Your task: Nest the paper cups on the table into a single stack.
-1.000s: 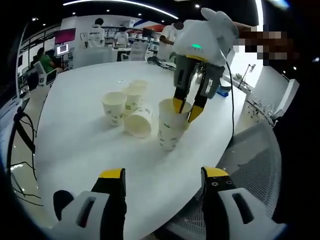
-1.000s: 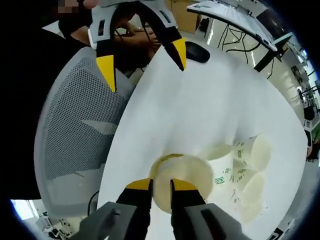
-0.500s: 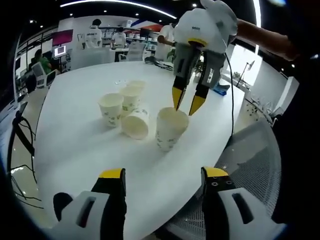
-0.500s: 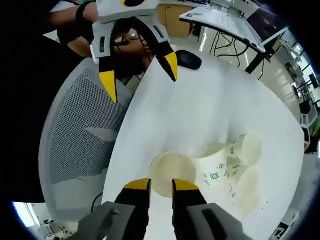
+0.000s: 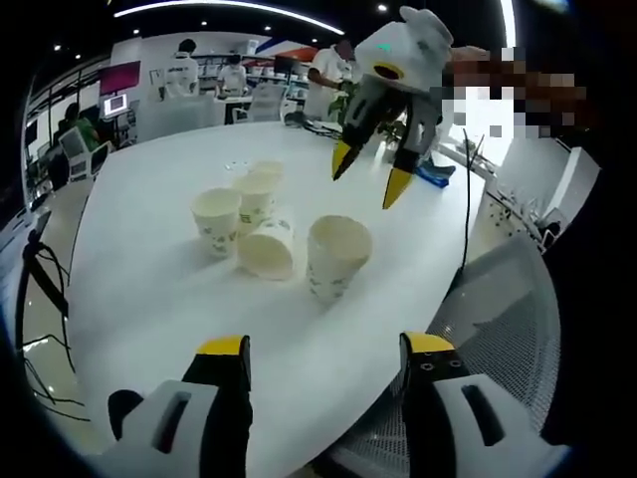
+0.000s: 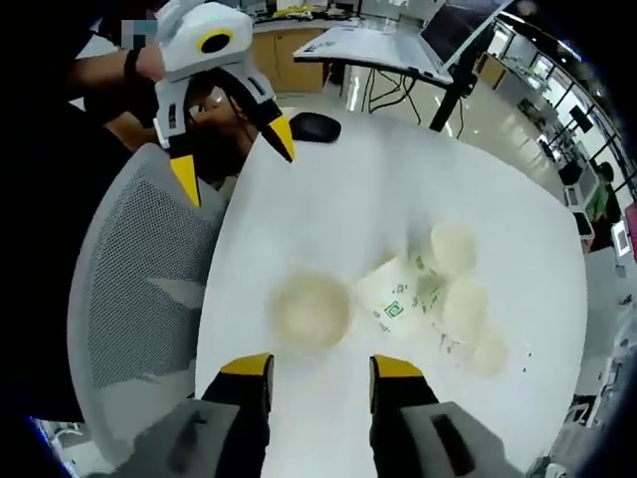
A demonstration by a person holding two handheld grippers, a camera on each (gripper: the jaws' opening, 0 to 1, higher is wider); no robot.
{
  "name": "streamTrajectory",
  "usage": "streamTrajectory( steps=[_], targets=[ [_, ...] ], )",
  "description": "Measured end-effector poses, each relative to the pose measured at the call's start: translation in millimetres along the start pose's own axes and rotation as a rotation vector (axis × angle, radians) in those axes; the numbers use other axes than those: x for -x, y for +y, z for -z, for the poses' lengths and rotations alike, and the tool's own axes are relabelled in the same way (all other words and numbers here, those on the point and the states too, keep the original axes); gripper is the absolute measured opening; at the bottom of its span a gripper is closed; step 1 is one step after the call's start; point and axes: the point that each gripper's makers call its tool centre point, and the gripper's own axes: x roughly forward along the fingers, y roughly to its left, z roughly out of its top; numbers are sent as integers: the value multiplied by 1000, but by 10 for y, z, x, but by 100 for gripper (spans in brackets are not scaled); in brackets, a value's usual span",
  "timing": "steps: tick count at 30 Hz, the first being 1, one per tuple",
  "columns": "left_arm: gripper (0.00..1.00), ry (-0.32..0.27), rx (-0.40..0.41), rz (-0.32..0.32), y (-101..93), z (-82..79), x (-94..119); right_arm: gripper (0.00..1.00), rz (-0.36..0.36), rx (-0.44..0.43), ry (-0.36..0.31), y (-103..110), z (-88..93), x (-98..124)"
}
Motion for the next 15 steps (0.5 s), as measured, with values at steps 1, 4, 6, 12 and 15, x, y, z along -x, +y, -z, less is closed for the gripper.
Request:
streamTrajectory(
  steps=[1,4,6,12,15],
  targets=[
    [59,1,0,1,-2,0,-3,50,14,-11,-12,-11,6,13],
    [59,5,-2,3,-3,2,-19,52,50,-73,-78,-31,7,58],
    [59,5,-1,4,-11,-4,-25,55,62,-131,-116,-47,16,85],
    [59,7,1,8,-28,-7,-64,59,86,-211,-179,20,108,123],
    [59,9,3,11,-36,-2,-93,61,127,-247,-226,-4,120,147]
  ],
)
